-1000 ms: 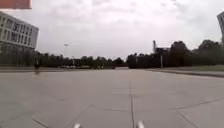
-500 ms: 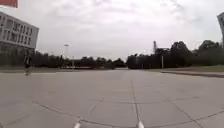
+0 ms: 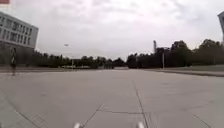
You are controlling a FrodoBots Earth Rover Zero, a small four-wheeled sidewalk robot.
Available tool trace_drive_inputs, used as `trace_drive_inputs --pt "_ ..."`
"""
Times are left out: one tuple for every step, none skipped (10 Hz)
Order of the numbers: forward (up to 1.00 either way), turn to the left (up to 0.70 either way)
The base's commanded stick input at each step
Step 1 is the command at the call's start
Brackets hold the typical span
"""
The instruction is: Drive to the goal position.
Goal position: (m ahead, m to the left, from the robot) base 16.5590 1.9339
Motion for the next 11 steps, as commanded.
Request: trace_drive_inputs --pt "0.85 0.00" --pt "0.85 0.00" --pt "0.85 0.00" --pt "0.85 0.00" --pt "0.85 0.00" --pt "0.85 0.00" --pt "0.85 0.00" --pt "0.85 0.00" --pt "0.85 0.00" --pt "0.85 0.00" --pt "0.85 0.00"
